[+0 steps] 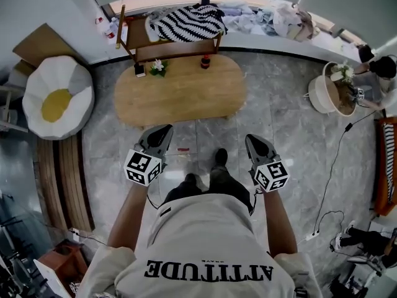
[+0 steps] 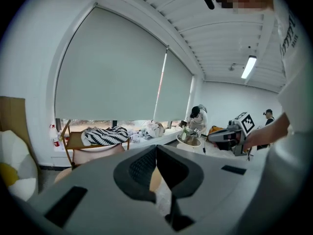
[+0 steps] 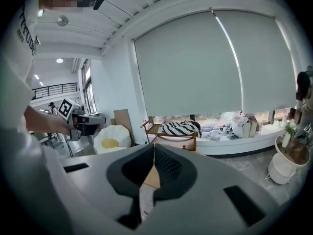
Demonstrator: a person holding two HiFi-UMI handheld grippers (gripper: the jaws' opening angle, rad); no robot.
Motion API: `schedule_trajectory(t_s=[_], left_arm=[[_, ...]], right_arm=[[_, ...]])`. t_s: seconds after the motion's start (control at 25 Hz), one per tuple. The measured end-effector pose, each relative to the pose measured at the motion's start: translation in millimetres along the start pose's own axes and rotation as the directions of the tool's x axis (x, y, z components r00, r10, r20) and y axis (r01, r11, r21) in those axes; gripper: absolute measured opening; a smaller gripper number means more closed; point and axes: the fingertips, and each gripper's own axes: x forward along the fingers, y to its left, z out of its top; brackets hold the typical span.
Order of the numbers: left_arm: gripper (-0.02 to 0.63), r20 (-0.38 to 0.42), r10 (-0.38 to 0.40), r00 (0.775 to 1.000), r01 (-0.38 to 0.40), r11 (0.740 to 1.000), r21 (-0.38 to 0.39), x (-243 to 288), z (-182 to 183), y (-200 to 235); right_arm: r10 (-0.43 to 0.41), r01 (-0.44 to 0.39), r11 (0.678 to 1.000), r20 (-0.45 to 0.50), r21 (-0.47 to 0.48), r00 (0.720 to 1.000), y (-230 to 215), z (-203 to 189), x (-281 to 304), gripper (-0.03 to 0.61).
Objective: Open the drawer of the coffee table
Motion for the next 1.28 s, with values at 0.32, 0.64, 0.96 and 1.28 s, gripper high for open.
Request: schedule_trajectory(t_s=[0.32, 0.64, 0.96, 1.28], left_arm=[[0.02, 0.009, 0.104, 0.994, -0.104, 0.993, -0.056, 55, -6, -1], [0.02, -0.02, 0.181, 0.983, -0.182, 0.975, -0.129, 100, -36, -11], [0.02, -0.089, 0.198, 0.976, -0.211, 0.963, -0.166, 150, -88, -6], [0.02, -0.178, 0.207, 0.962, -0.239, 0.953, -0.186, 191, -152, 1]], right_arm=[[0.135, -0.135, 0.991, -0.053, 0.008, 0.989, -54, 0, 39, 0.018], [0.242, -0.225, 0.967, -0.152, 0.121, 0.958, -89, -51, 71, 0.018], [0.291, -0.251, 0.941, -0.162, 0.228, 0.943, -129, -102, 111, 0.02], [0.361, -0.288, 0.888, -0.156, 0.36, 0.919, -156, -161, 146, 0.071]])
